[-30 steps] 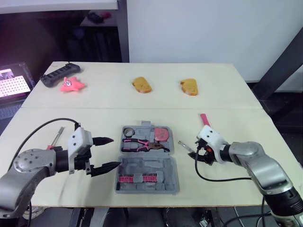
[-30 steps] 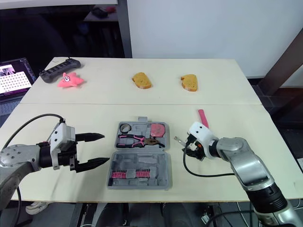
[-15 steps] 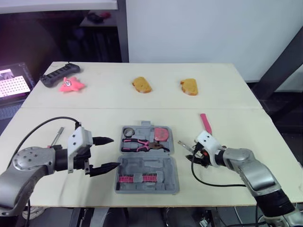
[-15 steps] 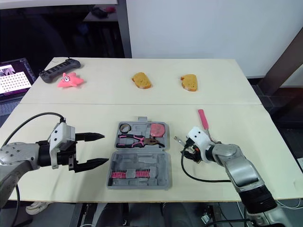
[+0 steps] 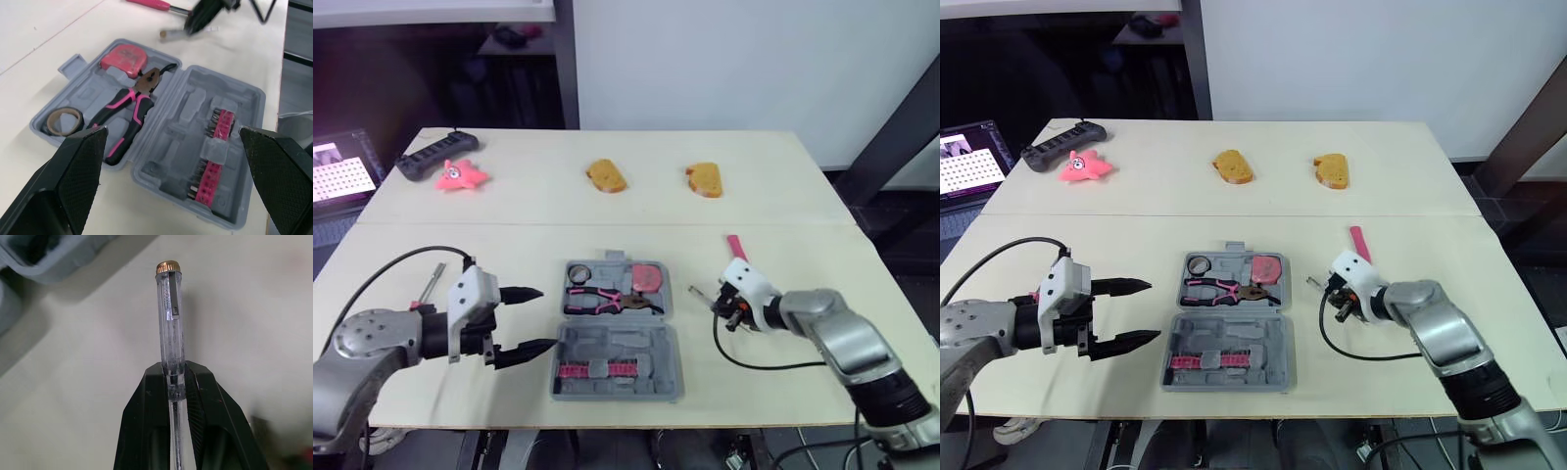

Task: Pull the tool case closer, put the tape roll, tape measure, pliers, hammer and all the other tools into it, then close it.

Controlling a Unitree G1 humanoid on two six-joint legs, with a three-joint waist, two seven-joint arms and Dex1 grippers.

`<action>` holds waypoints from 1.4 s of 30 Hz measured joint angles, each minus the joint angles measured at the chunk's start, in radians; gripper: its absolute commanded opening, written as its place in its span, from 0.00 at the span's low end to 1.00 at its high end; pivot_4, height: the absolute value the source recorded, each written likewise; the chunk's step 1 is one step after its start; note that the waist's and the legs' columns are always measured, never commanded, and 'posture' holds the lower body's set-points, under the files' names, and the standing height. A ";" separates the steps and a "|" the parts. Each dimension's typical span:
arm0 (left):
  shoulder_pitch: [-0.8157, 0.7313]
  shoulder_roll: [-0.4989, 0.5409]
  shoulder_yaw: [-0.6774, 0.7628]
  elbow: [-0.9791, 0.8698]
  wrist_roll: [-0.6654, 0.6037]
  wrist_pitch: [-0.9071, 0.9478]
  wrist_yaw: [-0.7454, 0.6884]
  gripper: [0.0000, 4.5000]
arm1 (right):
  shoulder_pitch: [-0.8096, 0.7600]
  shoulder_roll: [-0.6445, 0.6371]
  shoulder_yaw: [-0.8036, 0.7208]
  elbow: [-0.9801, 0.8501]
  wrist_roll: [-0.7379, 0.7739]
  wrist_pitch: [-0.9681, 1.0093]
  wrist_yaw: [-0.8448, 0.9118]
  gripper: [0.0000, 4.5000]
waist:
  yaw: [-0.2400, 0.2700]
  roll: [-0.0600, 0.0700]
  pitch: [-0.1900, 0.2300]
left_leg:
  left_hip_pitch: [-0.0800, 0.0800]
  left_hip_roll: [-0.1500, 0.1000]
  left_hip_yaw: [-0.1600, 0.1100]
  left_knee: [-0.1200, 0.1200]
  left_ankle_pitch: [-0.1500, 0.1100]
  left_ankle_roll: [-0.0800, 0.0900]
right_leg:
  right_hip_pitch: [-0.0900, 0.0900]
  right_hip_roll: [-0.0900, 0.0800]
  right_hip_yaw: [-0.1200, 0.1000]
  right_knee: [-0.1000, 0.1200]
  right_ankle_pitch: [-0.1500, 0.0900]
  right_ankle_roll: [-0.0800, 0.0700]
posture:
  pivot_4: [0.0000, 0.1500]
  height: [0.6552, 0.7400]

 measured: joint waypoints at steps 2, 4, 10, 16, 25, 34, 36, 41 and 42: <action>0.008 0.002 0.015 0.003 0.001 -0.010 -0.004 1.00 | -0.056 -0.003 0.008 -0.044 0.015 0.026 0.013 0.00 | 0.003 0.000 0.000 | 0.000 0.000 0.000 0.000 0.000 0.000 | 0.000 0.000 0.000 0.000 0.000 0.000 | 1.00 0.62; 0.025 0.004 0.026 0.009 0.003 -0.021 -0.011 1.00 | -0.122 -0.017 0.051 -0.074 0.029 0.071 0.043 0.00 | 0.003 0.000 0.000 | 0.000 0.000 0.000 0.000 0.000 0.000 | 0.000 0.000 0.000 0.000 0.000 -0.001 | 1.00 0.62; 0.129 0.007 0.112 0.039 0.023 -0.062 -0.022 1.00 | -0.493 -0.013 0.248 -0.157 0.178 0.361 0.189 0.00 | 0.002 0.002 0.001 | 0.000 0.001 0.001 -0.001 0.000 0.000 | -0.002 0.000 -0.001 0.001 -0.001 -0.003 | 1.00 0.62; 0.286 -0.031 0.219 0.001 0.031 -0.084 -0.014 1.00 | -0.614 -0.005 0.502 -0.197 0.194 0.427 0.217 0.00 | 0.000 0.002 0.001 | -0.009 0.001 0.003 0.001 0.000 0.000 | -0.010 -0.002 -0.001 0.001 -0.001 -0.003 | 1.00 0.62; 0.504 -0.181 0.301 -0.188 0.017 -0.086 0.065 1.00 | -0.724 0.186 0.673 -0.019 0.193 0.395 0.205 0.00 | -0.001 0.002 0.001 | -0.009 0.001 0.002 0.003 0.000 0.000 | -0.011 -0.002 -0.001 0.005 -0.001 -0.003 | 1.00 0.62; 0.709 -0.340 0.343 -0.257 0.035 -0.156 0.112 1.00 | -0.745 0.341 0.784 0.161 0.130 0.265 0.207 0.00 | -0.026 0.001 0.001 | -0.010 0.001 0.001 0.002 0.000 0.000 | -0.013 -0.001 -0.002 0.006 -0.001 -0.003 | 1.00 0.62; 0.737 -0.366 0.348 -0.256 0.040 -0.184 0.114 1.00 | -0.745 0.372 0.791 0.188 0.119 0.249 0.206 0.00 | -0.028 0.001 0.000 | -0.011 0.001 0.001 0.003 0.000 0.000 | -0.013 -0.001 -0.002 0.006 -0.001 -0.003 | 1.00 0.62; 0.786 -0.410 0.348 -0.254 0.049 -0.234 0.116 1.00 | -0.745 0.434 0.807 0.242 0.085 0.215 0.202 0.00 | -0.033 0.001 0.001 | -0.011 0.001 0.001 0.002 0.000 0.000 | -0.013 -0.001 -0.002 0.006 -0.001 -0.003 | 1.00 0.62; 0.789 -0.416 0.348 -0.254 0.049 -0.241 0.117 1.00 | -0.745 0.446 0.807 0.256 0.078 0.210 0.200 0.00 | -0.033 0.001 0.001 | -0.011 0.001 0.001 0.002 0.000 0.000 | -0.013 -0.001 -0.002 0.006 -0.001 -0.003 | 1.00 0.62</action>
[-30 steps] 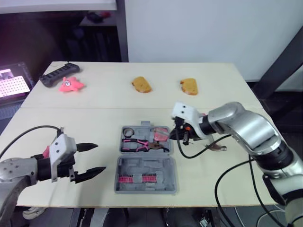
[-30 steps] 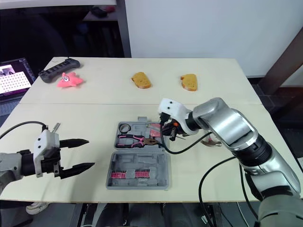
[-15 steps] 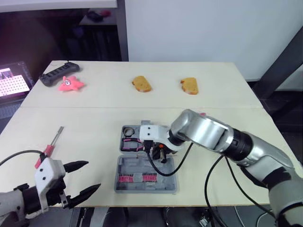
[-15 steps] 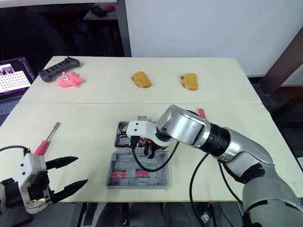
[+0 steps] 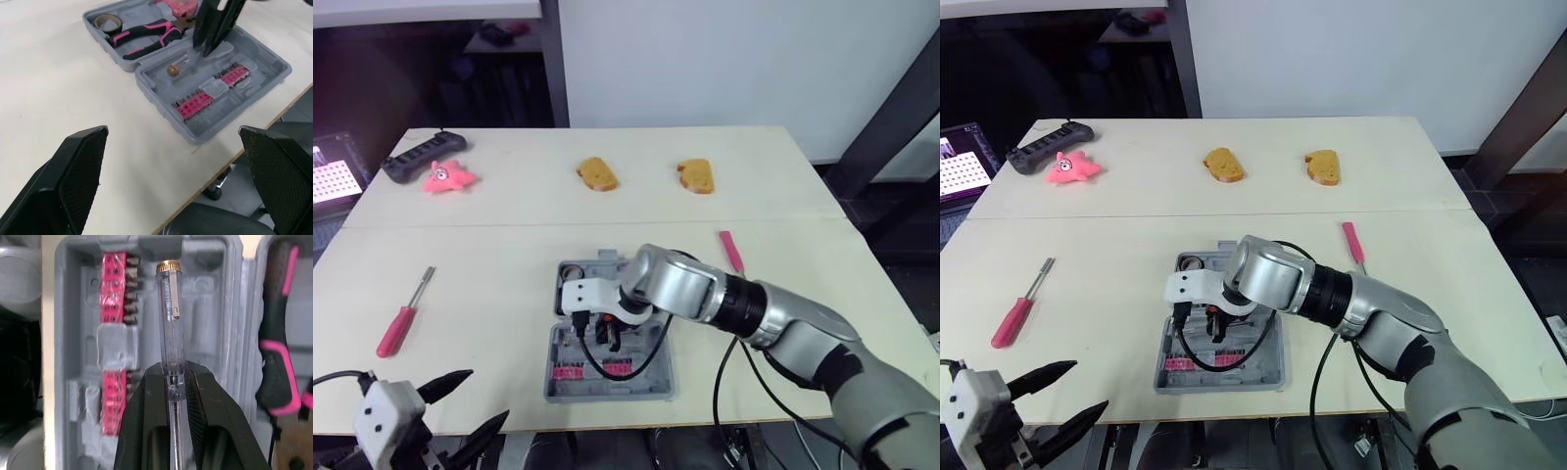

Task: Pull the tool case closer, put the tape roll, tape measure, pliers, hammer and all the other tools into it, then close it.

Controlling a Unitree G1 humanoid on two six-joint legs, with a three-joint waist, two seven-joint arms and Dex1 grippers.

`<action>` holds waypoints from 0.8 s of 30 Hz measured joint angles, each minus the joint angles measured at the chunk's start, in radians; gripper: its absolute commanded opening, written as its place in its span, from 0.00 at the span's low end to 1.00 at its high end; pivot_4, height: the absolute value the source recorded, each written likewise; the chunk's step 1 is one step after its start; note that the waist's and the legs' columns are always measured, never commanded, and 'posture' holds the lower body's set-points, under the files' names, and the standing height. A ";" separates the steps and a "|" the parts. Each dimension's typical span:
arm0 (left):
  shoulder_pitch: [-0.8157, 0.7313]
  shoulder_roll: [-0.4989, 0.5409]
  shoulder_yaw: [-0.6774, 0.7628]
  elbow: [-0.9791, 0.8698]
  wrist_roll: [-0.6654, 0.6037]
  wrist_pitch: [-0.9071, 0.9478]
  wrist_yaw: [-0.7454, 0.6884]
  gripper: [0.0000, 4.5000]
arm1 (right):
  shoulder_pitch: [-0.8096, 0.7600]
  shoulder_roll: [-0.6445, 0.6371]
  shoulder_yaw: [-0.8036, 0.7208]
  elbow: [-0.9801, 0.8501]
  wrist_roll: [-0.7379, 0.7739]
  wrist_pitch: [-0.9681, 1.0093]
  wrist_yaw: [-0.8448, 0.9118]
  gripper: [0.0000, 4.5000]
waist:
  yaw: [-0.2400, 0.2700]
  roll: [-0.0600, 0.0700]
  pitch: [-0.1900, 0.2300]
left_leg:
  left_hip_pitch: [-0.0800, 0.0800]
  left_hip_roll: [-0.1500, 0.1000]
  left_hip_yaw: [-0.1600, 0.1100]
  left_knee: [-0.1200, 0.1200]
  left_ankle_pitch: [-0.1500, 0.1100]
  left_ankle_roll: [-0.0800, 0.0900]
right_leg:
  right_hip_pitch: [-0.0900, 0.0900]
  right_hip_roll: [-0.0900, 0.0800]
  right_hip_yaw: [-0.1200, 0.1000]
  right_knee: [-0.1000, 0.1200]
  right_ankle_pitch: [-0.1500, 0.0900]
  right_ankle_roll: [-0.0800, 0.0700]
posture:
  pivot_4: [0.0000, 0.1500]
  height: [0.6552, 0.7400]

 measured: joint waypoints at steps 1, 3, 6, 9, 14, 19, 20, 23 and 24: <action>0.004 -0.002 0.000 0.000 0.000 -0.005 0.001 1.00 | 0.000 0.012 0.000 0.015 -0.008 -0.005 -0.002 0.00 | 0.000 0.000 0.000 | 0.000 0.000 0.000 0.000 0.000 0.000 | 0.000 0.000 0.000 0.000 0.000 0.000 | 1.00 0.62; 0.010 -0.007 0.000 -0.001 0.000 -0.016 0.008 1.00 | 0.001 0.033 0.001 0.046 -0.025 -0.023 -0.008 0.00 | -0.002 0.000 0.000 | 0.000 0.000 0.000 0.000 0.000 0.000 | 0.000 0.000 0.000 0.000 0.000 0.000 | 1.00 0.62; 0.022 -0.010 -0.004 -0.005 0.000 -0.017 0.017 1.00 | 0.006 0.057 0.001 0.100 -0.047 -0.041 -0.017 0.00 | -0.006 0.000 0.000 | 0.000 0.000 0.000 0.000 0.000 0.000 | 0.000 0.000 0.000 0.000 0.000 0.000 | 1.00 0.62; 0.023 -0.007 -0.021 -0.012 0.000 -0.017 0.023 1.00 | 0.006 0.066 0.000 0.130 -0.067 -0.057 -0.017 0.00 | -0.014 0.000 0.000 | -0.001 0.000 0.000 0.000 0.000 0.000 | 0.000 0.000 0.000 0.000 0.000 0.000 | 1.00 0.62; 0.006 0.009 -0.035 -0.014 0.002 -0.015 0.035 1.00 | 0.007 0.067 0.000 0.141 -0.077 -0.072 -0.003 0.00 | -0.022 0.000 0.000 | -0.001 0.000 -0.001 -0.001 0.000 0.000 | 0.000 0.000 0.000 0.000 0.000 0.000 | 1.00 0.62; -0.017 0.035 -0.080 0.000 0.040 -0.007 0.051 1.00 | 0.012 0.074 0.000 0.146 -0.087 -0.072 0.002 0.00 | -0.022 0.000 0.000 | -0.001 0.000 -0.001 -0.001 0.000 0.000 | 0.000 0.000 0.000 0.000 0.000 0.000 | 1.00 0.62; -0.019 0.040 -0.088 0.003 0.046 -0.003 0.056 1.00 | 0.016 0.078 0.000 0.152 -0.090 -0.075 0.002 0.00 | -0.022 0.000 0.000 | -0.001 0.000 -0.001 -0.001 0.000 0.000 | 0.000 0.000 0.000 0.000 0.000 0.000 | 1.00 0.62; -0.026 0.046 -0.104 0.009 0.061 0.005 0.065 1.00 | 0.025 0.092 0.000 0.170 -0.096 -0.079 0.002 0.00 | -0.022 0.000 0.000 | -0.001 0.000 -0.001 -0.001 0.000 0.000 | 0.000 0.000 0.000 0.000 0.000 0.000 | 1.00 0.62; -0.029 0.047 -0.106 0.010 0.062 0.006 0.067 1.00 | 0.024 0.094 -0.001 0.171 -0.099 -0.078 0.003 0.00 | -0.022 0.000 0.000 | -0.001 0.000 -0.001 -0.001 0.000 0.000 | 0.000 0.000 -0.001 0.000 0.000 0.000 | 1.00 0.62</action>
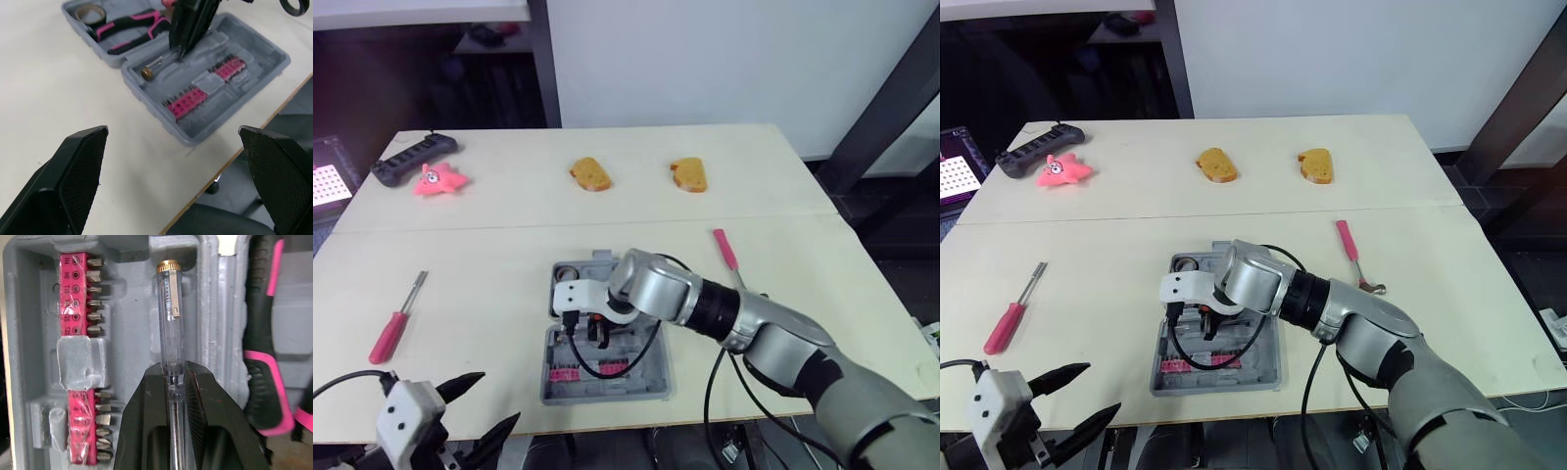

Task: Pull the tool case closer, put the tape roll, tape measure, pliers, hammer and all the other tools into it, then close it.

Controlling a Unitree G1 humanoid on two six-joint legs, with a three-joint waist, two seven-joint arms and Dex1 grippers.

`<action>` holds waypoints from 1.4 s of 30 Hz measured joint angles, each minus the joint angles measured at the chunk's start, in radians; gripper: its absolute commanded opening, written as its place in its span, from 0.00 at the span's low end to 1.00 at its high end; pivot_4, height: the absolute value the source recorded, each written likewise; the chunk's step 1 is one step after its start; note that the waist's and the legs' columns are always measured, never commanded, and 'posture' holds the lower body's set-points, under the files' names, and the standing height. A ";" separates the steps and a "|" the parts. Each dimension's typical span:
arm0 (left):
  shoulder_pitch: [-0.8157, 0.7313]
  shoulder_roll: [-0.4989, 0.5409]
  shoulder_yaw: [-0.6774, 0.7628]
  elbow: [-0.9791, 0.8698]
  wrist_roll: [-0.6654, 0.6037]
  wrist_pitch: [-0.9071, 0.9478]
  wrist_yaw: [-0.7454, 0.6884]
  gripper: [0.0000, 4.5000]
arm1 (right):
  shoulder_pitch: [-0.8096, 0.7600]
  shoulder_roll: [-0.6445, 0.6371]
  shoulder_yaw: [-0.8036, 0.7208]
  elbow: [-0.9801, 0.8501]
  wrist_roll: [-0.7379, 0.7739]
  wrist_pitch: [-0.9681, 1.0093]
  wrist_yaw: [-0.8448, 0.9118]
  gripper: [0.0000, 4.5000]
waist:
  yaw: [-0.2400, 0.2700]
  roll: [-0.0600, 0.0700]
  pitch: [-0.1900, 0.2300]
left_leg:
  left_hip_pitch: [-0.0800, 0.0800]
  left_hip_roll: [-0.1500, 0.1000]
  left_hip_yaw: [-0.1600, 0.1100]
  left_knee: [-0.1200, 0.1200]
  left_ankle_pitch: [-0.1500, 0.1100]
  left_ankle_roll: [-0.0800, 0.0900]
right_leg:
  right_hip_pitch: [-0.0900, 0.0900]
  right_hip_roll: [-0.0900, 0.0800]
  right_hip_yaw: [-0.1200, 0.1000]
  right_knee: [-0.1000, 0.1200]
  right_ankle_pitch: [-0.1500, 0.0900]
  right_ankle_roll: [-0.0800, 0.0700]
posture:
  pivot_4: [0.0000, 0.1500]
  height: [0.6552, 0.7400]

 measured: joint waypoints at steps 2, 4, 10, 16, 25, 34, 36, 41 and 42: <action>-0.004 0.005 -0.002 0.000 0.001 0.000 0.002 1.00 | 0.000 0.005 0.000 0.001 -0.006 0.000 0.001 0.00 | 0.000 0.000 0.000 | 0.000 0.000 0.000 0.000 0.000 0.000 | 0.000 0.000 0.000 0.000 0.000 0.000 | 1.00 0.62; -0.005 0.005 -0.002 0.000 0.001 0.000 0.004 1.00 | 0.000 0.012 0.000 0.004 -0.009 0.001 0.001 0.00 | 0.000 0.000 0.000 | 0.000 0.000 0.000 0.000 0.000 0.000 | 0.000 0.000 0.000 0.000 0.000 0.000 | 1.00 0.62; -0.007 0.005 -0.002 0.000 0.001 0.000 0.010 1.00 | 0.000 0.035 -0.015 0.022 -0.014 0.017 0.002 0.00 | -0.001 0.000 0.000 | 0.000 0.000 0.000 0.000 0.000 0.000 | 0.000 0.000 0.000 0.000 0.000 0.000 | 1.00 0.62; -0.023 0.016 -0.006 0.000 0.000 0.006 0.013 1.00 | -0.001 0.038 -0.036 0.023 -0.015 0.045 0.000 0.00 | -0.001 0.000 0.000 | 0.000 0.000 0.000 0.000 0.000 0.000 | 0.000 0.000 0.000 0.000 0.000 0.000 | 1.00 0.62; -0.045 0.030 -0.006 0.000 -0.005 0.026 0.013 1.00 | -0.020 0.019 -0.080 -0.036 -0.011 0.101 -0.005 0.00 | 0.000 0.000 0.000 | -0.001 0.000 0.000 0.000 0.000 0.000 | 0.000 0.000 0.000 0.000 0.000 0.000 | 1.00 0.62; -0.056 0.047 -0.006 0.001 -0.021 0.030 0.009 1.00 | -0.040 -0.025 -0.112 -0.163 0.017 0.155 -0.007 0.00 | 0.000 0.000 0.000 | -0.001 0.000 0.000 -0.001 0.000 0.000 | -0.001 0.000 0.000 0.000 0.000 0.000 | 1.00 0.62; -0.059 0.053 -0.006 0.004 -0.022 0.030 0.007 1.00 | -0.030 -0.040 -0.091 -0.185 0.015 0.155 -0.014 0.00 | 0.000 0.000 0.000 | -0.001 0.000 0.000 -0.001 0.000 0.000 | -0.001 0.000 0.000 0.000 0.000 0.000 | 1.00 0.62; -0.065 0.063 -0.006 0.009 -0.024 0.038 0.001 1.00 | -0.003 -0.039 -0.029 -0.198 0.008 0.165 -0.055 0.00 | -0.001 0.000 0.000 | -0.001 0.000 0.000 -0.001 0.000 0.000 | -0.001 0.000 0.000 0.000 0.000 0.000 | 1.00 0.62; -0.065 0.065 -0.006 0.009 -0.024 0.039 -0.001 1.00 | -0.002 -0.038 -0.018 -0.198 0.000 0.169 -0.070 0.00 | -0.002 0.000 0.000 | -0.001 0.000 0.000 -0.001 0.000 0.000 | -0.001 0.000 0.000 0.000 0.000 0.000 | 1.00 0.62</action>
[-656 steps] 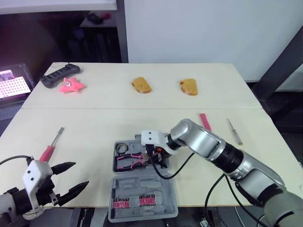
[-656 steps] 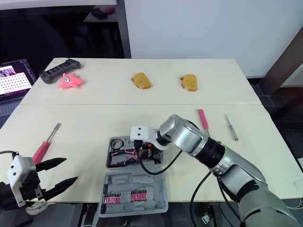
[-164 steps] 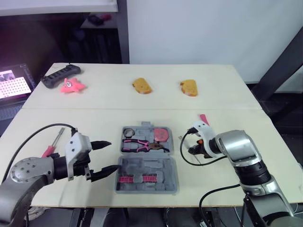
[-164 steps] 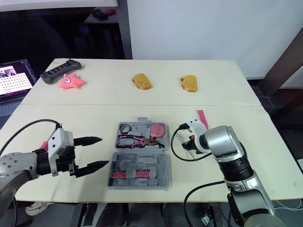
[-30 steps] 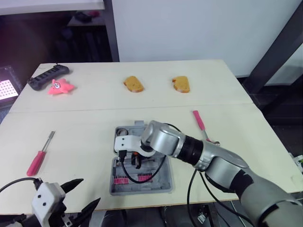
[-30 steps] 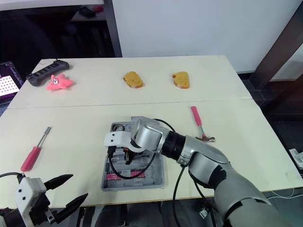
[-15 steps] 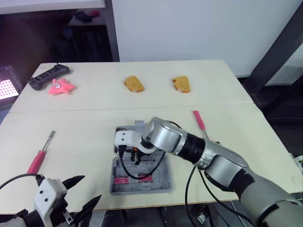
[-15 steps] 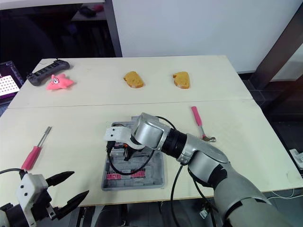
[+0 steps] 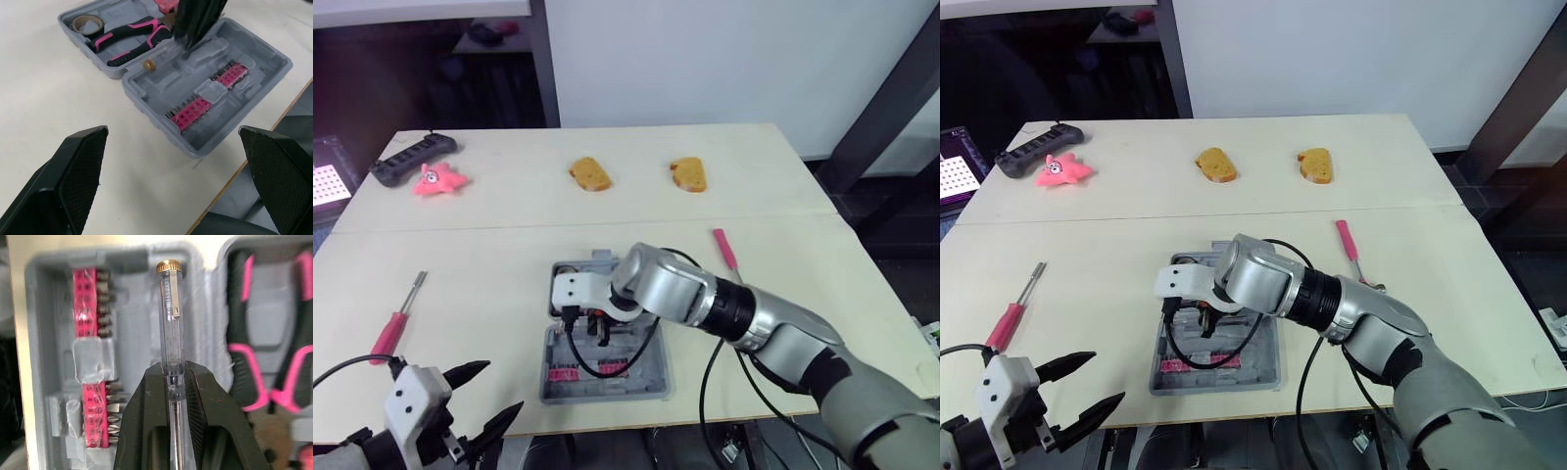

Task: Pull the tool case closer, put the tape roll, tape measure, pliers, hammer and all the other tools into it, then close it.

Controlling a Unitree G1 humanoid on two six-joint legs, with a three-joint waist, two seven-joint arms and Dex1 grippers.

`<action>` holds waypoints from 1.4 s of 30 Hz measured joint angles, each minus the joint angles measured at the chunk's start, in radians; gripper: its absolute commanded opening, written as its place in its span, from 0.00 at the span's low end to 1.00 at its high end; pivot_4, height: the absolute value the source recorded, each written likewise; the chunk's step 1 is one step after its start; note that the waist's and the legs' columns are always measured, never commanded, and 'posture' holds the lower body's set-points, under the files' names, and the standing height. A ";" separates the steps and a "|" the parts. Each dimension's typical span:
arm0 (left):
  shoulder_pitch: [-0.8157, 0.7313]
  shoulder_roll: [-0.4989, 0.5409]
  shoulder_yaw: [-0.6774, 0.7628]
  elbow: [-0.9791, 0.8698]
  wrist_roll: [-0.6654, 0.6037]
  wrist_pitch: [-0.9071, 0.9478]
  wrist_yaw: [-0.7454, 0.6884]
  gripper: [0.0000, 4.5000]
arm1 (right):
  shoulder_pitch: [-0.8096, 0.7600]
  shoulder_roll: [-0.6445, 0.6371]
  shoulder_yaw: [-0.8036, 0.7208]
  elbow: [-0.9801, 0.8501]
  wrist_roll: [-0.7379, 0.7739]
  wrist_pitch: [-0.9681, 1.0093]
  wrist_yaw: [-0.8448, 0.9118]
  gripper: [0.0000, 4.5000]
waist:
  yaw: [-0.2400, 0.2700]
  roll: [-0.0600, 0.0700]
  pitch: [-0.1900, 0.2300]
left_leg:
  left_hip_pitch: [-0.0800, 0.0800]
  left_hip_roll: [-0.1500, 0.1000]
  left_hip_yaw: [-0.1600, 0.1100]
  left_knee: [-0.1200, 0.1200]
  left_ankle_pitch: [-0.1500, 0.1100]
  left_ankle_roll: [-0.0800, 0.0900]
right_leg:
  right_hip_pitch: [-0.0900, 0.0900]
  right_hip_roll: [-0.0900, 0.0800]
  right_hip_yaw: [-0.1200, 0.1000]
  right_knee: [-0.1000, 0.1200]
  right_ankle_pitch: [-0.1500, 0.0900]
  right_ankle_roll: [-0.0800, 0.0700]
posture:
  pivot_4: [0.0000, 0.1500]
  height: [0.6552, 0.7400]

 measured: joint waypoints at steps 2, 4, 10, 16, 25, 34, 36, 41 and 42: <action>0.000 0.000 0.000 0.001 0.000 0.000 -0.004 1.00 | 0.000 0.000 0.015 0.000 -0.007 0.008 -0.022 0.00 | 0.001 0.000 0.000 | 0.000 0.000 0.000 0.000 0.000 0.000 | 0.000 0.000 0.000 0.000 0.000 0.000 | 1.00 0.62; 0.001 0.000 0.000 0.001 0.000 0.000 -0.005 1.00 | 0.000 0.000 0.019 -0.002 -0.007 0.012 -0.033 0.00 | 0.001 0.000 0.000 | 0.000 0.000 0.000 0.000 0.000 0.000 | 0.000 0.000 0.000 0.000 0.000 0.000 | 1.00 0.62; 0.002 -0.001 0.000 0.002 0.000 0.000 -0.008 1.00 | 0.000 0.010 0.033 -0.009 -0.006 0.029 -0.059 0.00 | 0.001 0.000 0.000 | 0.000 0.000 0.000 0.000 0.000 0.000 | 0.000 0.000 0.000 0.000 0.000 0.000 | 1.00 0.62; 0.007 -0.003 0.000 0.005 0.001 0.000 -0.008 1.00 | 0.000 0.027 0.034 -0.009 -0.004 0.042 -0.068 0.00 | 0.001 0.000 0.000 | 0.000 0.000 0.000 0.000 0.000 0.000 | 0.000 0.000 0.000 0.000 0.000 0.000 | 1.00 0.62; 0.003 -0.003 0.000 0.021 0.001 0.000 -0.008 1.00 | -0.015 0.048 0.034 -0.006 -0.004 0.035 -0.079 0.00 | 0.001 0.000 0.000 | 0.000 0.000 0.000 0.000 0.000 0.000 | 0.000 0.000 0.000 0.000 0.000 0.000 | 1.00 0.62; -0.001 -0.003 0.000 0.022 0.001 0.000 -0.009 1.00 | -0.015 0.050 0.033 0.000 -0.003 0.034 -0.079 0.00 | 0.001 0.000 0.000 | 0.000 0.000 0.000 0.000 0.000 0.000 | 0.000 0.000 0.000 0.000 0.000 0.000 | 1.00 0.62; -0.001 -0.003 0.000 0.022 0.001 0.000 -0.009 1.00 | -0.015 0.051 0.033 0.000 -0.002 0.039 -0.078 0.00 | 0.001 0.000 0.000 | 0.000 0.000 0.000 0.000 0.000 0.000 | 0.000 0.000 0.000 0.000 0.000 0.000 | 1.00 0.62; 0.000 -0.003 0.000 0.022 0.001 0.000 -0.009 1.00 | -0.015 0.052 0.034 -0.001 -0.001 0.046 -0.078 0.00 | 0.001 0.000 0.000 | 0.000 0.000 0.000 0.000 0.000 0.000 | 0.000 0.000 0.000 0.000 0.000 0.000 | 1.00 0.62; 0.001 -0.003 0.000 0.021 0.001 0.000 -0.009 1.00 | -0.015 0.052 0.033 -0.001 -0.001 0.048 -0.078 0.00 | 0.001 0.000 0.000 | 0.000 0.000 0.000 0.000 0.000 0.000 | 0.000 0.000 0.000 0.000 0.000 0.000 | 1.00 0.62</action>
